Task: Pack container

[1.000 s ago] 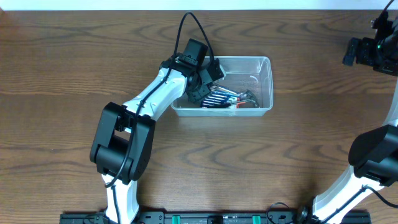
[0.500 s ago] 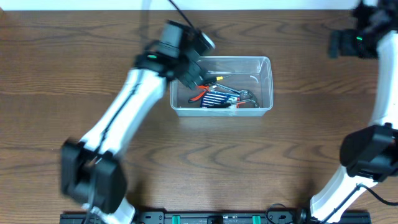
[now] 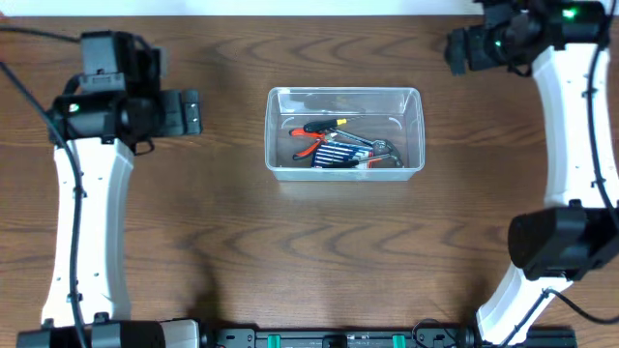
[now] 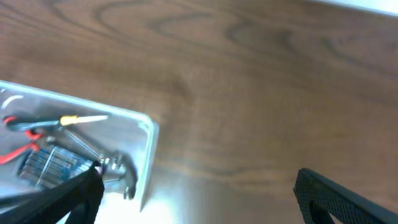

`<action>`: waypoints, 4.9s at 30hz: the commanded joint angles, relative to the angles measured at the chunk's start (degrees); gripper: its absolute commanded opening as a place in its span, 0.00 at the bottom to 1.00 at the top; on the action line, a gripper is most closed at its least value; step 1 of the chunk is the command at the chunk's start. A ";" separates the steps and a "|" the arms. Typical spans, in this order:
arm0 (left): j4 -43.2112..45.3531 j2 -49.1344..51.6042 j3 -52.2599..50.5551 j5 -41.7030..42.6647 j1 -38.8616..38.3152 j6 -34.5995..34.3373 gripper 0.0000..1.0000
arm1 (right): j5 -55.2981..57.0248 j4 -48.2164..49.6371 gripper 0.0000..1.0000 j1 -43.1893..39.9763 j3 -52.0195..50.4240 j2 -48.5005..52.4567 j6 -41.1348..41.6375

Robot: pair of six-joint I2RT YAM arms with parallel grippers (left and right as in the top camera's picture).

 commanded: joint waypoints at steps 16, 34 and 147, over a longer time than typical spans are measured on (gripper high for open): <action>16.94 -47.74 -40.74 -0.44 -10.36 -0.87 0.99 | 0.00 9.57 0.99 -0.39 -37.46 -45.24 1.38; 19.67 -52.54 -48.30 -9.90 -16.87 -3.04 0.98 | 4.94 20.00 0.99 1.84 -77.46 -70.53 5.92; 42.53 -85.24 -73.31 -8.94 -13.86 5.05 0.98 | 15.45 61.99 0.99 6.38 -120.80 -112.24 12.83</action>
